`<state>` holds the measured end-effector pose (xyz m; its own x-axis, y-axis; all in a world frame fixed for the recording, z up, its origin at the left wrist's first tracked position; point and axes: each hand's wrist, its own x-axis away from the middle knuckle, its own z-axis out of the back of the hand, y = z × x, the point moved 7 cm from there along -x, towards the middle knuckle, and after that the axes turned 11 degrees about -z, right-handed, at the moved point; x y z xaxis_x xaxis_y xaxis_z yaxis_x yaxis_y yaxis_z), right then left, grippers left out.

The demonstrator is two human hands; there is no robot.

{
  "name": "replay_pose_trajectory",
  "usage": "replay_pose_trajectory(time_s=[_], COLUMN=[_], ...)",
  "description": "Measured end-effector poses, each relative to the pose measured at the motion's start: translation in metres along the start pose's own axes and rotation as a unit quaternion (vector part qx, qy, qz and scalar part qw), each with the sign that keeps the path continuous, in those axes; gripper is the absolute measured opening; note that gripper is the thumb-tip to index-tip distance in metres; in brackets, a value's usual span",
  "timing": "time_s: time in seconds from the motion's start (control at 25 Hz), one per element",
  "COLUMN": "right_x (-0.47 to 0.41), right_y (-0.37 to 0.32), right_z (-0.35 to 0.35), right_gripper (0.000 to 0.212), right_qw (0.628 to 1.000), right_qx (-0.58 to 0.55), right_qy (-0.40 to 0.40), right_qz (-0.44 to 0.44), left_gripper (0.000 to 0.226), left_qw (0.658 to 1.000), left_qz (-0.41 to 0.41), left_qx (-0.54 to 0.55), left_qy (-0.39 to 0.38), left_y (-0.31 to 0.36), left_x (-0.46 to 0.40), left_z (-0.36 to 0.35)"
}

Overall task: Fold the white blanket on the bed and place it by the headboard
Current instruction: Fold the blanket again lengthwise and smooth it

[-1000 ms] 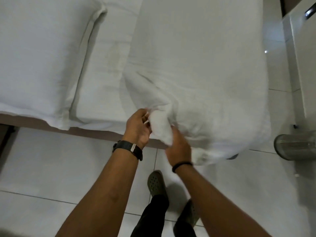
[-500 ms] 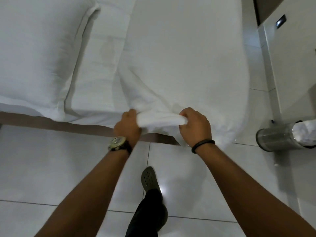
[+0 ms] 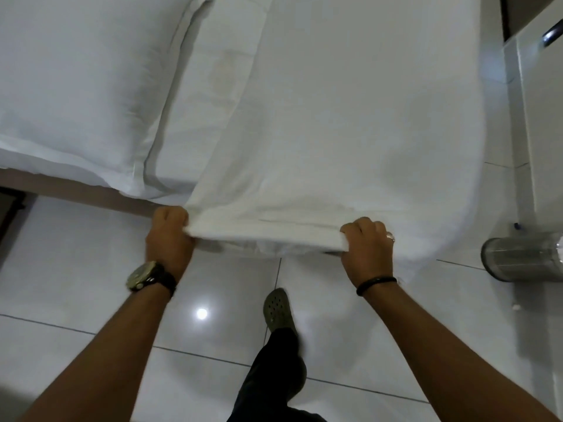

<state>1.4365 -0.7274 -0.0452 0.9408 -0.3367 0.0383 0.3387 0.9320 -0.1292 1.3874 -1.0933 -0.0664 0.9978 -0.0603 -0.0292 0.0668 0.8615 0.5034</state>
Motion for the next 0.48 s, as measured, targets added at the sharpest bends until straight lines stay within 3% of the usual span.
replay_pose_trajectory(time_s=[0.08,0.2,0.24,0.32,0.36,0.4,0.48], right_x=[0.009,0.033,0.042,0.05,0.047,0.035,-0.001], right_y=[0.015,0.032,0.037,0.042,0.042,0.042,0.032], right_z=[-0.015,-0.066,-0.074,-0.069,-0.061,-0.049,-0.025], right_gripper=[0.03,0.035,0.039,0.046,0.048,0.051,0.053], right_qw=[0.997,0.955,0.932,0.9,0.896,0.905,0.949], right_qx=[0.073,0.197,0.211,0.183,0.139,0.086,0.01], right_qy=[0.005,-0.218,-0.291,-0.395,-0.421,-0.415,-0.311], right_qz=[0.017,0.03,0.043,0.025,-0.006,-0.032,-0.041], left_gripper=[0.018,0.013,0.015,0.035,0.049,0.059,0.068], left_qw=[0.991,0.977,0.963,0.894,0.867,0.866,0.908], left_qz=[-0.05,-0.013,-0.006,-0.03,-0.033,-0.044,-0.123], left_qx=[-0.092,-0.121,-0.129,-0.203,-0.228,-0.234,-0.199], left_qy=[-0.084,-0.174,-0.237,-0.399,-0.442,-0.44,-0.348], left_y=[-0.026,-0.04,-0.038,-0.03,-0.022,-0.01,0.038], left_x=[0.007,-0.002,0.001,0.019,0.023,0.015,-0.025], left_z=[0.001,-0.006,-0.015,-0.03,-0.032,-0.034,-0.046])
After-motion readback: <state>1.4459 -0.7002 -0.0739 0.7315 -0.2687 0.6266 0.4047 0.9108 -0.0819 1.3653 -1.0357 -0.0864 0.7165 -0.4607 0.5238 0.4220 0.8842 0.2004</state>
